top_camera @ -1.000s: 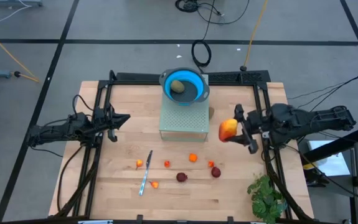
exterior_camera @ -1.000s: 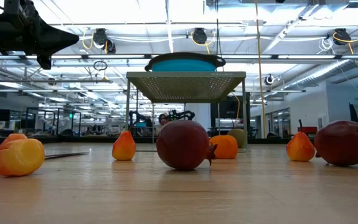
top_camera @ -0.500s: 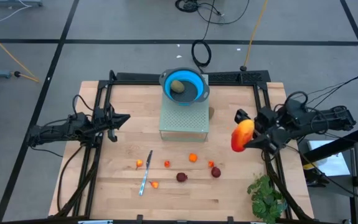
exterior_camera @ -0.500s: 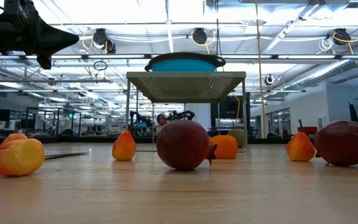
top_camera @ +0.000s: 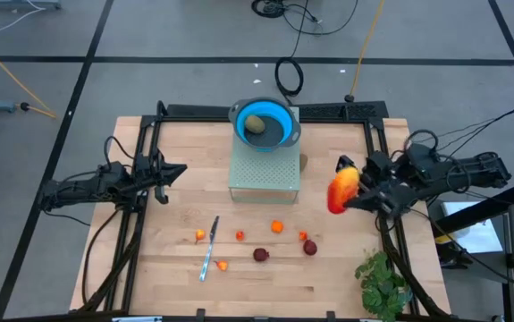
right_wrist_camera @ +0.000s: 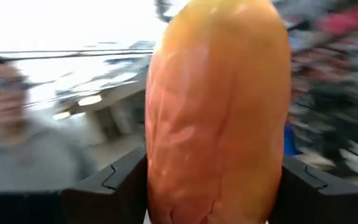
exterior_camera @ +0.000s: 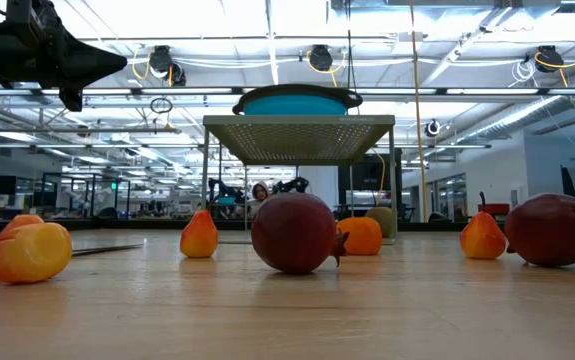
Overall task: Pick & Place Fruit
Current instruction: Put the mango into the blue strainer bowl on the shelf
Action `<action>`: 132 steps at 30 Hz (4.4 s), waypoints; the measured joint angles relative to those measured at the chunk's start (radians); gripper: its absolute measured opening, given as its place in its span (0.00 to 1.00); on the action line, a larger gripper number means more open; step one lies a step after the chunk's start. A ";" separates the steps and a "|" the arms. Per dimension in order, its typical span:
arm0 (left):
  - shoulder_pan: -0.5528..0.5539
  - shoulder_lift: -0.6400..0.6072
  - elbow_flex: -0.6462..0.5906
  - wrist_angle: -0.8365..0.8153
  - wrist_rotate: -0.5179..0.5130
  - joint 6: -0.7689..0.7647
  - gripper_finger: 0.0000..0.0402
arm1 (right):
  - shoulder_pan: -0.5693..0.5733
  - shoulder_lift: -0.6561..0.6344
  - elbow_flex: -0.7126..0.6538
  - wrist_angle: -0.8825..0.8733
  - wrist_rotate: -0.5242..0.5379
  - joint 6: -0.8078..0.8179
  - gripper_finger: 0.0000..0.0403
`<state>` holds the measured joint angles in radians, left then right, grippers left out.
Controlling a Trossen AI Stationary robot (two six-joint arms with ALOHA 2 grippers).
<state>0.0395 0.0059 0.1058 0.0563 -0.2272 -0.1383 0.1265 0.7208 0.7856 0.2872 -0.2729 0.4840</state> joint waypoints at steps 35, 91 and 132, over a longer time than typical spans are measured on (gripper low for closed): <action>0.000 0.000 0.000 -0.002 -0.010 0.001 0.02 | -0.101 0.155 0.000 -0.800 0.487 -0.243 0.56; 0.000 0.000 0.000 -0.002 -0.011 0.012 0.02 | -0.634 0.612 0.539 -0.261 0.111 -0.326 0.56; 0.000 0.000 0.000 -0.003 -0.045 0.010 0.02 | -0.656 0.880 0.550 -0.361 0.060 -0.373 0.58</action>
<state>0.0395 0.0063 0.1059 0.0536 -0.2726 -0.1280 -0.5296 1.6012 1.3361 -0.0737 -0.2130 0.1112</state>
